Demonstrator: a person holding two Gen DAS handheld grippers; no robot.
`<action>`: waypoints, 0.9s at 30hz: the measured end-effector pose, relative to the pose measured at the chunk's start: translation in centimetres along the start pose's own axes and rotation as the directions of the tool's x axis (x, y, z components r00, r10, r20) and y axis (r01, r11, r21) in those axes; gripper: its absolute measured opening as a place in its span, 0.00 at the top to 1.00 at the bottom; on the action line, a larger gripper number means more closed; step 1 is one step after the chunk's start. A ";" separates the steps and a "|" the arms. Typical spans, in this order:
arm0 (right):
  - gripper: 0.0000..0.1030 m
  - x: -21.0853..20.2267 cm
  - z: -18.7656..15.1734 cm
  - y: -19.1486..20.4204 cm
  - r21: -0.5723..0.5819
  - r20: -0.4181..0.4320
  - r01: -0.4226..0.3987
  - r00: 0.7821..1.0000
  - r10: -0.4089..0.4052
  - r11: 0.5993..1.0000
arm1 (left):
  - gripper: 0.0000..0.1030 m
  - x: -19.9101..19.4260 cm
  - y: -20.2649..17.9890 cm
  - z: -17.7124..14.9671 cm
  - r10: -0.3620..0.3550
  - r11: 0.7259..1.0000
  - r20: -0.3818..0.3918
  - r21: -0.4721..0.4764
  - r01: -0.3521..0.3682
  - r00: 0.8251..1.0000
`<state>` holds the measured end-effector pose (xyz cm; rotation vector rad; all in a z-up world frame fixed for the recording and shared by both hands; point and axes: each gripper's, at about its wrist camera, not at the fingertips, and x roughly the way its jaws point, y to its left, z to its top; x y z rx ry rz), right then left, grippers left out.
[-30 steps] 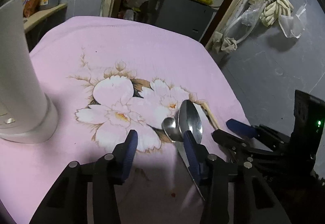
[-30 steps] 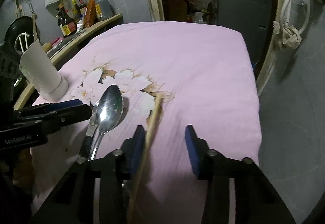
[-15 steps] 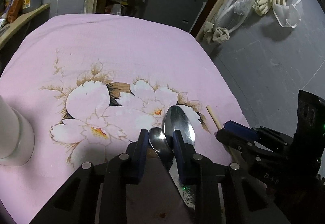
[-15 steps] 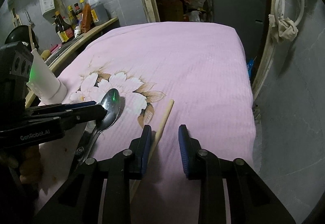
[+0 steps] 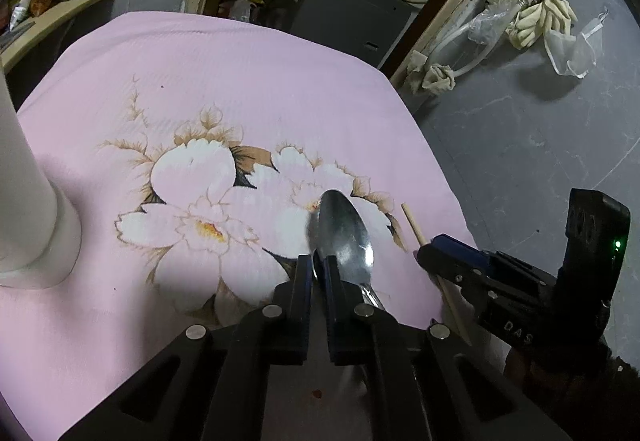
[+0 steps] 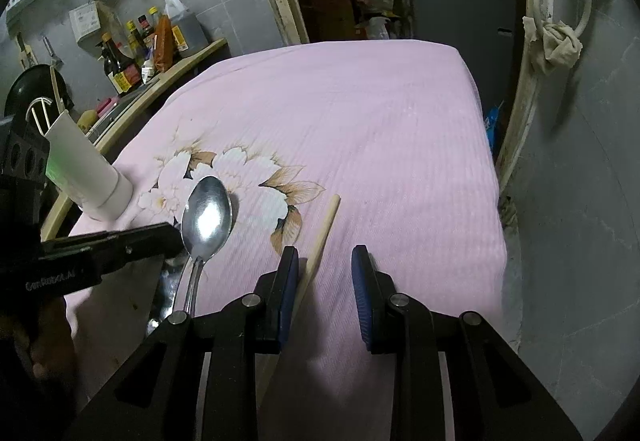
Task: Organize utensils
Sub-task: 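Grasp the silver spoon with the left tool while the right tool grasps the chopstick, then lift the spoon and chopstick and carry both toward the white holder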
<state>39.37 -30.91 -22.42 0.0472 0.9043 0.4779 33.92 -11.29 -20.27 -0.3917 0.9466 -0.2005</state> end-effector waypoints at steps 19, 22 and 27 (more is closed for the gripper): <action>0.90 1.3 1.3 1.2 -0.015 -0.015 0.044 0.999 -0.044 0.999 | 0.93 0.3 -0.4 -0.4 -0.004 0.999 -0.032 0.036 0.005 0.999; 0.95 1.1 1.5 0.5 0.024 -0.038 0.018 0.999 -0.017 1.000 | 0.95 0.0 -0.5 -0.4 0.004 0.999 -0.029 0.040 -0.003 1.000; 0.96 -0.8 1.4 -0.1 0.091 0.007 -0.024 1.000 0.024 0.996 | 0.96 -1.8 -0.6 -0.4 0.008 1.000 0.005 0.016 -0.008 1.000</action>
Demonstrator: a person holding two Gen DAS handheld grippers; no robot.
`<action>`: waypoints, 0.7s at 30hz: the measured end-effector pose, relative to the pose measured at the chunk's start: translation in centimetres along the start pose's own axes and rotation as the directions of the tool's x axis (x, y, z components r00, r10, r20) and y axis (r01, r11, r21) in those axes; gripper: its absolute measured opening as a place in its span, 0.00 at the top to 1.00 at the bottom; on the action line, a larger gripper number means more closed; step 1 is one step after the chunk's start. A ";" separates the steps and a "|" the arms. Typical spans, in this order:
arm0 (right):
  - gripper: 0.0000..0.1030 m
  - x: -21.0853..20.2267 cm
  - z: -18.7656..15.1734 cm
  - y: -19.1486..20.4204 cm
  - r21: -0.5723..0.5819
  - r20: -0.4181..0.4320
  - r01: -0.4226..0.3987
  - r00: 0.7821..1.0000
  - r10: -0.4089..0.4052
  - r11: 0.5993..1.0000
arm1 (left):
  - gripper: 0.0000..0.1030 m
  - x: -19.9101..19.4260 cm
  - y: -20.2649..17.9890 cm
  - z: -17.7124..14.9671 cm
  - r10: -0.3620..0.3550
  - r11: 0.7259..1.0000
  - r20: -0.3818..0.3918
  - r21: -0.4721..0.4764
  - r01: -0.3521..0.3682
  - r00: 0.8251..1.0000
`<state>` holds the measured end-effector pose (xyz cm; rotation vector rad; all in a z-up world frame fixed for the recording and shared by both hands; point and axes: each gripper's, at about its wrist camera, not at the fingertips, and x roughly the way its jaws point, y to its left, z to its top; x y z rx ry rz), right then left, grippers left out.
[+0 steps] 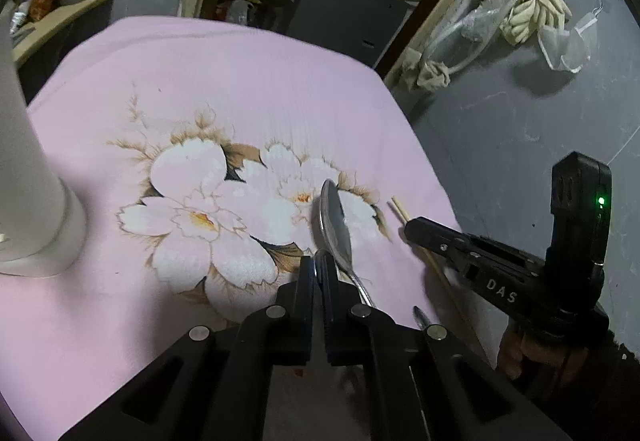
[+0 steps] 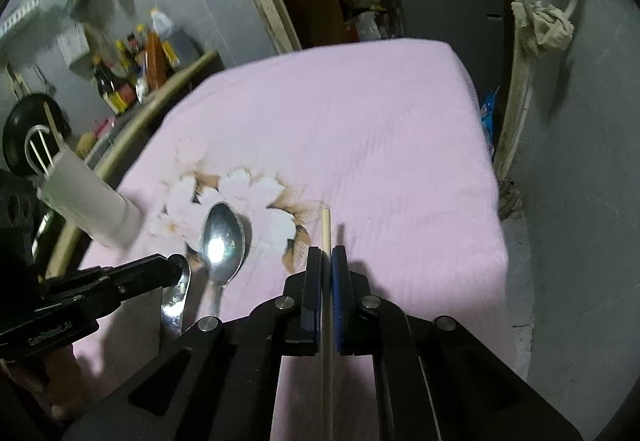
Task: Organize utensils
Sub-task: 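Lift the spoon and chopstick and carry both toward the white holder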
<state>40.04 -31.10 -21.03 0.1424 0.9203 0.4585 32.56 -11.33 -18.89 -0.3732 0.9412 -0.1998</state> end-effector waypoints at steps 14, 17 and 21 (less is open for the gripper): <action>0.96 -7.3 -0.5 2.5 0.047 0.278 -0.196 0.944 0.176 0.979 | 0.98 -9.7 -1.2 0.2 0.061 0.997 0.249 0.034 -0.072 0.967; 0.96 -8.7 0.0 4.2 0.005 0.350 -0.228 0.912 0.212 0.974 | 0.98 -12.3 -1.7 0.6 0.089 0.992 0.333 0.055 -0.114 0.939; 0.96 -10.6 1.7 7.0 -0.064 0.438 -0.234 0.867 0.238 0.970 | 0.98 -15.0 -1.8 1.7 0.100 0.988 0.407 0.070 -0.141 0.908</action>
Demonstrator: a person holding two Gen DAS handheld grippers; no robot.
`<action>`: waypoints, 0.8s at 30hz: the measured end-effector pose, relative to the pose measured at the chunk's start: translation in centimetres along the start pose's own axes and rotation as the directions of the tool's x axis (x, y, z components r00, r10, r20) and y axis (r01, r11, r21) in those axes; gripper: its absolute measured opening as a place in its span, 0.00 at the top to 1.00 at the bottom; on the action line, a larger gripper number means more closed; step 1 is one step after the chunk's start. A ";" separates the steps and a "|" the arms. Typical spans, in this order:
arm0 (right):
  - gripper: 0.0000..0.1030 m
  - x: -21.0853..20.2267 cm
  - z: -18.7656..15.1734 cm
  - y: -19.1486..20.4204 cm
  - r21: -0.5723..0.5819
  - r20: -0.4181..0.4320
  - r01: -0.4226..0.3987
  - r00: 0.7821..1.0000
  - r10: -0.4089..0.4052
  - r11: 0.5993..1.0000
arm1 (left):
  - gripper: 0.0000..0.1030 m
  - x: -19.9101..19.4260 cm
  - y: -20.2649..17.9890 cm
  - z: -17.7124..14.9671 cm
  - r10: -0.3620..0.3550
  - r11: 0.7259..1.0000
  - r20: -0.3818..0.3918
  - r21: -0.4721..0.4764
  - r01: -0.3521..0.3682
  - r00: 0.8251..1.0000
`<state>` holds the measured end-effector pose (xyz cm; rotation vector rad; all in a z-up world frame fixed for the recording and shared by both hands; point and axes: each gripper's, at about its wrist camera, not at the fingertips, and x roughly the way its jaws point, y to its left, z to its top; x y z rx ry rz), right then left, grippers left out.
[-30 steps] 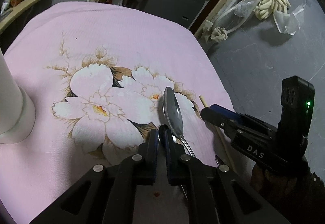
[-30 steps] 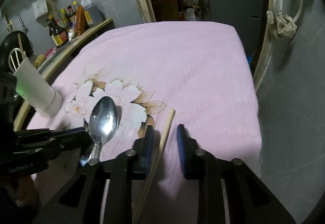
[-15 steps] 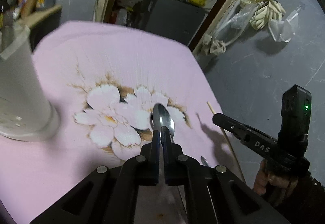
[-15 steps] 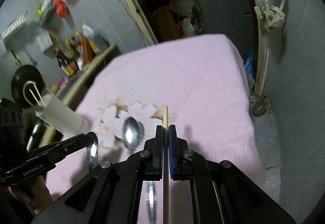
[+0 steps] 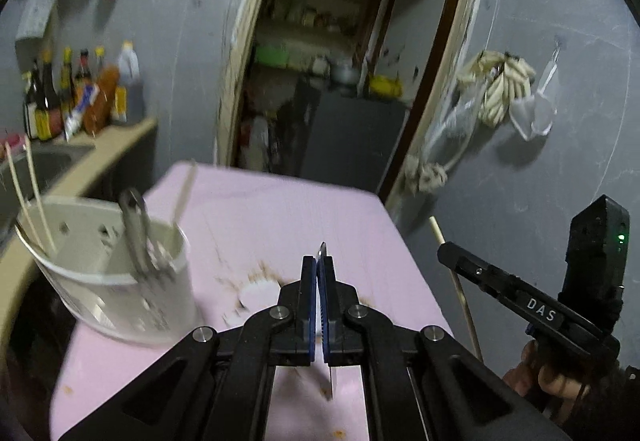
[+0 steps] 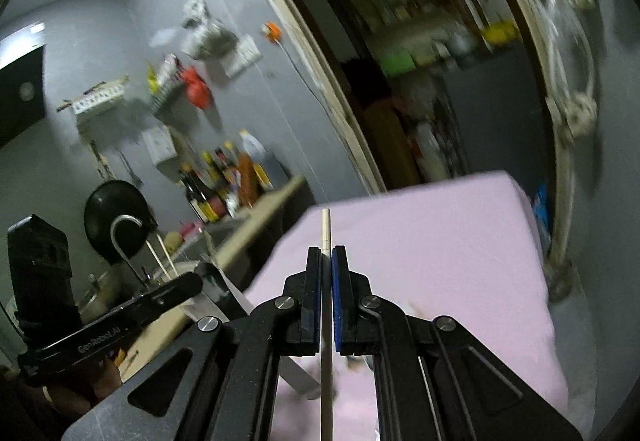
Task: Organize utensils
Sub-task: 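Lift the spoon and chopstick and carry both toward the white holder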
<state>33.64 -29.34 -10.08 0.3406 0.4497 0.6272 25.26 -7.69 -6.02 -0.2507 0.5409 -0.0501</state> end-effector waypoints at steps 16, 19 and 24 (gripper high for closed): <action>0.96 1.6 7.0 12.2 -0.071 0.222 -0.124 0.965 0.137 0.990 | 0.98 -8.1 5.6 8.4 0.000 1.000 0.144 -0.015 0.002 0.990; 0.96 3.1 7.3 14.6 -0.057 0.257 -0.147 0.954 0.157 0.987 | 0.98 -9.5 7.3 9.6 0.019 0.999 0.162 -0.028 -0.015 0.987; 0.96 5.6 7.2 18.1 -0.043 0.286 -0.175 0.941 0.180 0.984 | 0.98 -11.8 11.0 11.3 0.043 0.998 0.197 -0.059 -0.032 0.980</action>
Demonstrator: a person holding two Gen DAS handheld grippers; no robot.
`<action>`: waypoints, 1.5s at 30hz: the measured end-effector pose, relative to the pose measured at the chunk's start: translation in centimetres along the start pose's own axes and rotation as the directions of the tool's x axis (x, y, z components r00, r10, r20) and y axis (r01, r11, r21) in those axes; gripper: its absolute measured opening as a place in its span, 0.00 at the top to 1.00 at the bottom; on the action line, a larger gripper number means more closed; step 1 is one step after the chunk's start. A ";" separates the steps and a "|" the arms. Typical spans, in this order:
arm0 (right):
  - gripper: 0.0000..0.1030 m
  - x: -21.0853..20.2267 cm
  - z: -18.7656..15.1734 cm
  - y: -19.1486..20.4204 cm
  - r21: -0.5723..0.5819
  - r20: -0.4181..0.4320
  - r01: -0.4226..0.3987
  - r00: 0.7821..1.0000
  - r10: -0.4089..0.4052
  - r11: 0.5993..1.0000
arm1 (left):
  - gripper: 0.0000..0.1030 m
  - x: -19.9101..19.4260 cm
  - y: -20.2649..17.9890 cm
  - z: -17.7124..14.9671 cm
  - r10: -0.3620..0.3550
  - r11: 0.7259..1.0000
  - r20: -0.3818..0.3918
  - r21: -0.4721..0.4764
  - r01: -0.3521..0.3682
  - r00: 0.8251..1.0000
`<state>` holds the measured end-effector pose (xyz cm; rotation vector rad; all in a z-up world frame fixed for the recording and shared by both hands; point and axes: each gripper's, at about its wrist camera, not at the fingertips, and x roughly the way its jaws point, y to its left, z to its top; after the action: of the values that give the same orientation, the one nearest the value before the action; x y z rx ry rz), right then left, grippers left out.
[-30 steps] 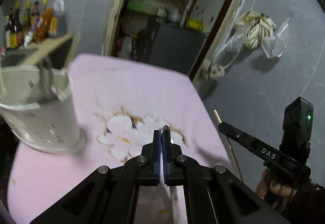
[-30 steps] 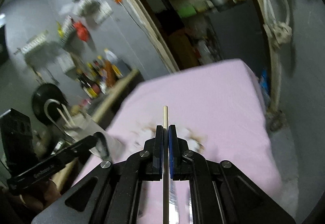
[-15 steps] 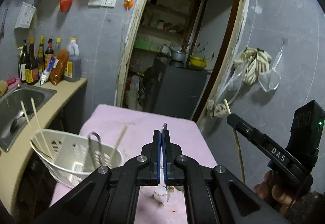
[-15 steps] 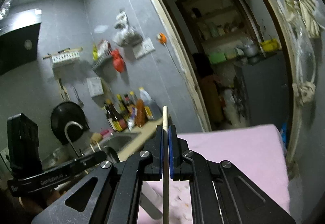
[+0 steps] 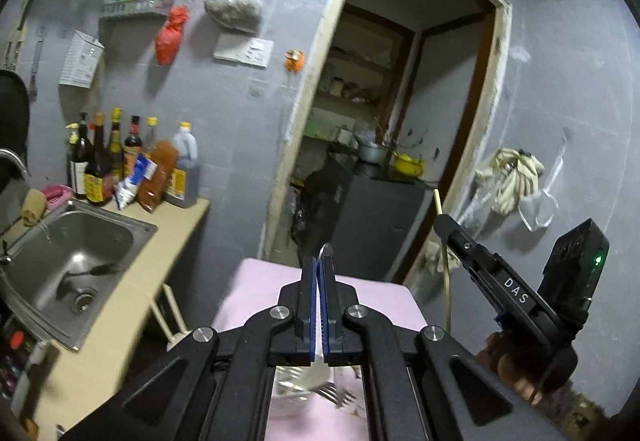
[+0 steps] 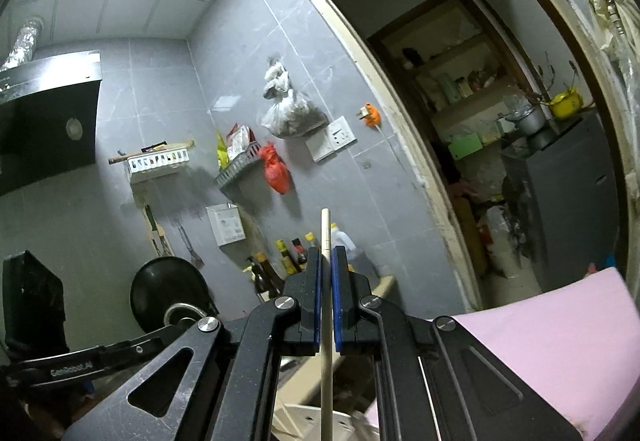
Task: Organize utensils
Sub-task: 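Lift the spoon and chopstick and carry both toward the white holder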
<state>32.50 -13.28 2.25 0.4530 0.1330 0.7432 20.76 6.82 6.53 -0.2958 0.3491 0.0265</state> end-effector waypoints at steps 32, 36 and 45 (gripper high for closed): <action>0.96 5.5 -5.3 -0.5 -0.017 0.118 0.247 0.963 -0.243 0.969 | 0.98 4.7 10.1 -0.7 0.173 0.983 -0.047 -0.049 -0.175 0.984; 0.96 5.6 -5.8 -0.7 -0.033 0.087 0.255 0.964 -0.251 0.966 | 0.98 5.1 9.9 -1.1 0.168 0.985 -0.060 -0.039 -0.171 0.984; 0.96 4.9 -6.2 0.0 -0.094 0.040 0.245 0.969 -0.243 0.965 | 0.98 5.3 10.2 -1.7 0.162 0.985 -0.084 -0.043 -0.166 0.983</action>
<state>34.38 -7.81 -3.06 0.3450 0.1230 0.4984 24.44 15.95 0.32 -0.3178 0.4530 0.1862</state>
